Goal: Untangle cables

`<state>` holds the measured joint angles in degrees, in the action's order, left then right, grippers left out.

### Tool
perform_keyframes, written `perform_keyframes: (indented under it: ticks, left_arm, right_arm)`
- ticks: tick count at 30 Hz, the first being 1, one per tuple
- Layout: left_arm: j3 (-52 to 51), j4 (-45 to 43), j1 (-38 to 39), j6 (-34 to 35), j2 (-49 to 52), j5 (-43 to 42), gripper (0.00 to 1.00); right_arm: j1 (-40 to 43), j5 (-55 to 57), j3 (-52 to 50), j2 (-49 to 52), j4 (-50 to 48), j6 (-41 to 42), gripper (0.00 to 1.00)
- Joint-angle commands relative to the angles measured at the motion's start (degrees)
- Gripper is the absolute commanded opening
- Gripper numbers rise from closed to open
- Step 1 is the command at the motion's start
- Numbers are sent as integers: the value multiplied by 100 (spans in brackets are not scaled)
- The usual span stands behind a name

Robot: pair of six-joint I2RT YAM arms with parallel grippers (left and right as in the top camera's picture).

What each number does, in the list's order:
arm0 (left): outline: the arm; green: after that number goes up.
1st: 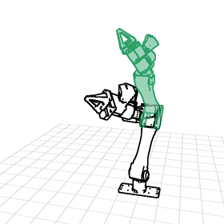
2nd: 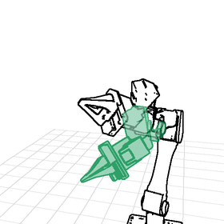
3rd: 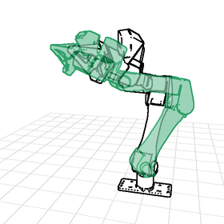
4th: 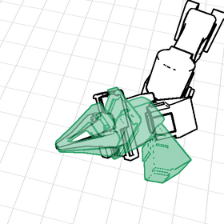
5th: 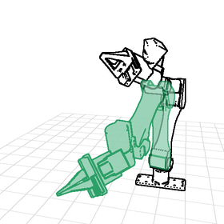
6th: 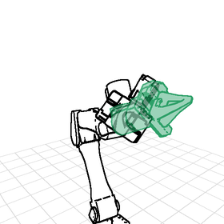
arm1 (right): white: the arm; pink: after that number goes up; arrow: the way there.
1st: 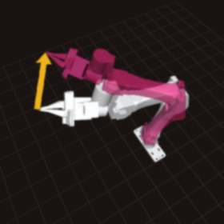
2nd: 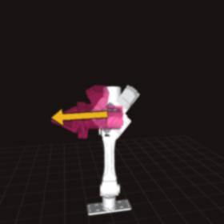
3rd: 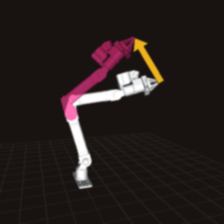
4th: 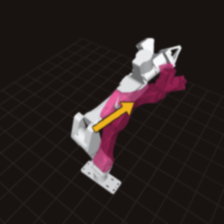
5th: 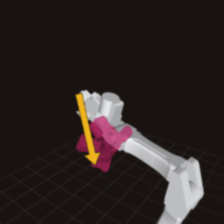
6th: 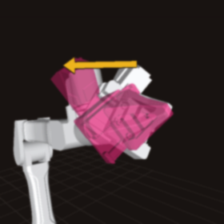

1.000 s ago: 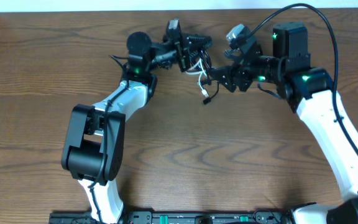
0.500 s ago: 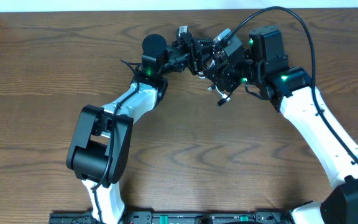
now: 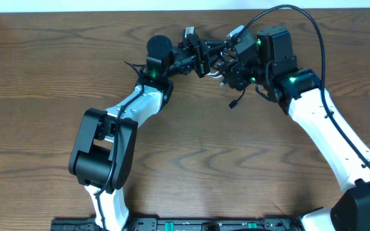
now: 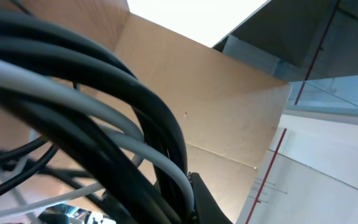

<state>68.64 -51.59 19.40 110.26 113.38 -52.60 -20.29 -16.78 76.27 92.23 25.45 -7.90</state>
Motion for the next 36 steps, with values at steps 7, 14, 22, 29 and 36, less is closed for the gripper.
perform_keyframes:
  ticks: [7, 14, 22, 29, 36]
  left_arm:
    - [70, 531, -46, -227, -57, -63, 7]
    - [70, 527, -44, -223, -57, -85, 7]
    - [70, 483, -31, -39, -57, -450, 7]
    - [70, 476, -28, -2, -57, -686, 7]
    - [70, 417, -28, 70, -57, -763, 8]
  right_arm:
    - [48, -612, 68, -883, 514, 190, 67]
    - [48, 160, 66, -940, 739, 190, 73]
    - [48, 186, 66, -166, 535, 48, 73]
    - [50, 188, 66, 74, -168, -162, 59]
    - [48, 146, 66, 74, -236, -153, 21]
